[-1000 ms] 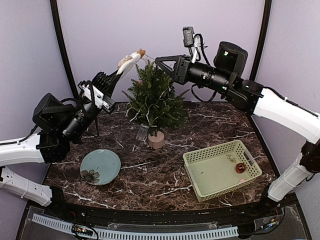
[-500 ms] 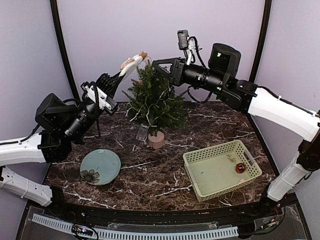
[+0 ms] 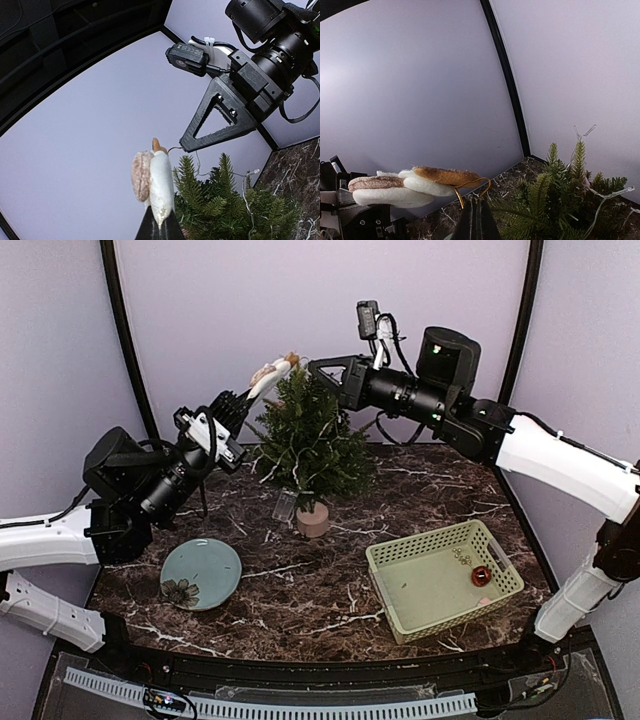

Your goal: Decorate the small christmas tree

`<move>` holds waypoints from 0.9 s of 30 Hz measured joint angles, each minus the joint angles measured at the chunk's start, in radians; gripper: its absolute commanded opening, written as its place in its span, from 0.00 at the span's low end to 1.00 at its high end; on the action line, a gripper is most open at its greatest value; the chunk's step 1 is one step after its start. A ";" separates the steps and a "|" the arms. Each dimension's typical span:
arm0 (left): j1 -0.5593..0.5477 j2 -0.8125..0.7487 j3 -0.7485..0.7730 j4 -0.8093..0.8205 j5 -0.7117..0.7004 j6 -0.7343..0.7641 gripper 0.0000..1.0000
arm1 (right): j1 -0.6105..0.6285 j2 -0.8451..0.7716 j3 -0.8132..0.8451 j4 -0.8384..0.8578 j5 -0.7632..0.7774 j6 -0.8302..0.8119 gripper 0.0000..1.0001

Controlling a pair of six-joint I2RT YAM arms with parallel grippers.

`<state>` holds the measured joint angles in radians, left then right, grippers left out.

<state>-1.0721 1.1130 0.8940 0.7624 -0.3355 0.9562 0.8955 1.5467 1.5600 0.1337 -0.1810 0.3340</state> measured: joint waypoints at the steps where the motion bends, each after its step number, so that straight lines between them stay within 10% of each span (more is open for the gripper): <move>1: 0.002 0.001 0.000 -0.002 -0.002 -0.001 0.00 | 0.000 0.000 0.000 -0.004 0.005 -0.001 0.00; 27: 0.003 -0.052 -0.117 -0.010 -0.076 -0.063 0.00 | -0.014 0.075 0.014 -0.028 0.055 -0.001 0.11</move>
<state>-1.0687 1.0607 0.7769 0.7525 -0.4114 0.8928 0.8810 1.6215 1.5745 0.1055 -0.1261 0.3332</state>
